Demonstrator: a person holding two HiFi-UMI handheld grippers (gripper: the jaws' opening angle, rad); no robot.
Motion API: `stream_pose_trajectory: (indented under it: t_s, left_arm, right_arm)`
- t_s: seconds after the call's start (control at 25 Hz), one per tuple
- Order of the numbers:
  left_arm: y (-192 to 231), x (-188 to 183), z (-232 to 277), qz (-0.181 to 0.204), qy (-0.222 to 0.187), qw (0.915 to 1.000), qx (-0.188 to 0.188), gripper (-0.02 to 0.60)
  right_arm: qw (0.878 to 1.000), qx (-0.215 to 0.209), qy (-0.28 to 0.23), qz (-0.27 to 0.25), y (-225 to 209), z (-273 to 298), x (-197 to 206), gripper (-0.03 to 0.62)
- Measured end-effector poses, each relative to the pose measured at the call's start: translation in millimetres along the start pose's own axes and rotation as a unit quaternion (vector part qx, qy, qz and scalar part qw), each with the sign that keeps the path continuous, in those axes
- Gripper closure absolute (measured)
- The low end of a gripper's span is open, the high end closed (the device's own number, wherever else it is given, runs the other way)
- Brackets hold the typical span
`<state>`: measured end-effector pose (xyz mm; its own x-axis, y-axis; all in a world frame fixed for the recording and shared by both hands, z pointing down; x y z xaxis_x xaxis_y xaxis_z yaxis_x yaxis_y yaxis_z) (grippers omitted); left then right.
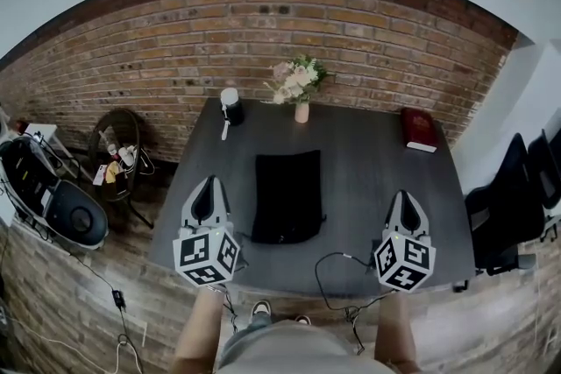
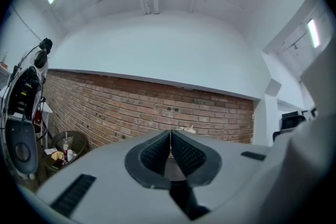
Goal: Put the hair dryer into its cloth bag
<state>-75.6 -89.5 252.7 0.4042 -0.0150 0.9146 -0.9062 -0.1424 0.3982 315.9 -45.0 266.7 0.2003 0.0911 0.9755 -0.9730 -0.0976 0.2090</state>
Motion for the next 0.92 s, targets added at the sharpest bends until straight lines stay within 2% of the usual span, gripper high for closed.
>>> stream_pose_trajectory:
  t_s: [0.92]
  left_arm:
    - [6.6, 21.5, 19.3, -0.005, 0.030, 0.9995, 0.011, 0.572]
  right_arm:
    - [1.000, -0.001, 0.004, -0.021, 8.4, 8.5, 0.4, 0.594]
Point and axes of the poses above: the fingertips, and each gripper's own axes: z forward along the fingers, y to its left, x out of its underside, the point moved 3 cm from there along -z, backward along the fingers, and after that the axes turned 15 degrees about -z, right-handed, at the moved point
